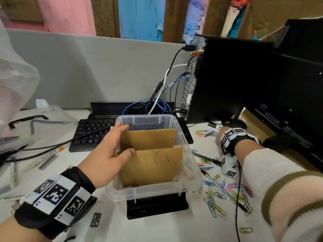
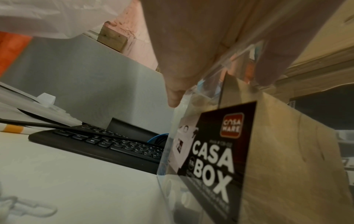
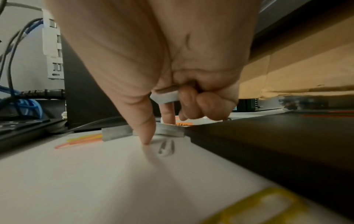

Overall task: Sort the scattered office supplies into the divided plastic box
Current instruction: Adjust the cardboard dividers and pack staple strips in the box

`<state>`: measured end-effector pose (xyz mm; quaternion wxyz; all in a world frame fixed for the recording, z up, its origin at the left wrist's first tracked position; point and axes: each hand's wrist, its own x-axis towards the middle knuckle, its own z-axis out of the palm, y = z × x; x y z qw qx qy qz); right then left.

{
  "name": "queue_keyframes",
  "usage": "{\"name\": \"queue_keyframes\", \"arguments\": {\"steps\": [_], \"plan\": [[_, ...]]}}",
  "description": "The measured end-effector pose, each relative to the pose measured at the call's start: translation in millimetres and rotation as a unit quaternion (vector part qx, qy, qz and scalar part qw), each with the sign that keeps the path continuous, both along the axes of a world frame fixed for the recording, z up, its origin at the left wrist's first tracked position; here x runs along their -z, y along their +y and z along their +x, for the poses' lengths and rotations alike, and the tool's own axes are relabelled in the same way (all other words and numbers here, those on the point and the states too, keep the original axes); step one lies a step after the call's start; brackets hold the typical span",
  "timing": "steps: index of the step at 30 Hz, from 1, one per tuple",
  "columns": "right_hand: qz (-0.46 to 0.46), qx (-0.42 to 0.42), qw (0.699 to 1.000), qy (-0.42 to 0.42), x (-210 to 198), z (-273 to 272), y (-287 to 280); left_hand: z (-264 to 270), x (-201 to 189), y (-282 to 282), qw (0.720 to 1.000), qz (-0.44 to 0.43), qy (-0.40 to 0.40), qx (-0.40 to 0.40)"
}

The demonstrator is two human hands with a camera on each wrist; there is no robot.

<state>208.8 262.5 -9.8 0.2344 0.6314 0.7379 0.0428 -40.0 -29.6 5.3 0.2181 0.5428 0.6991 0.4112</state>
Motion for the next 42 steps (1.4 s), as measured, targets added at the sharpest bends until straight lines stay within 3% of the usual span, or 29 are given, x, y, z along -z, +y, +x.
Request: {"name": "queue_keyframes", "arguments": {"steps": [7,13,23,35,38,42], "plan": [[-0.044,-0.004,0.999,-0.007,5.5,1.0,20.0,-0.4,0.0,0.7,1.000,-0.003,0.000,-0.001],[-0.034,-0.007,0.998,0.043,105.2,14.8,148.0,0.7,-1.3,0.8,1.000,0.002,0.009,0.001],[-0.017,-0.072,0.996,0.053,22.4,-4.7,22.4,1.8,-4.1,1.2,1.000,-0.012,0.016,-0.003],[-0.005,-0.119,0.992,0.043,24.2,-1.6,8.4,5.6,-9.1,-0.3,0.999,-0.024,0.022,-0.010],[0.019,-0.132,0.988,0.074,31.1,3.9,10.3,5.7,-9.2,-0.2,0.999,-0.023,0.028,-0.010],[0.037,-0.100,0.991,0.078,48.4,13.1,33.0,5.8,-10.0,-0.4,0.999,-0.027,0.028,-0.009]]}}
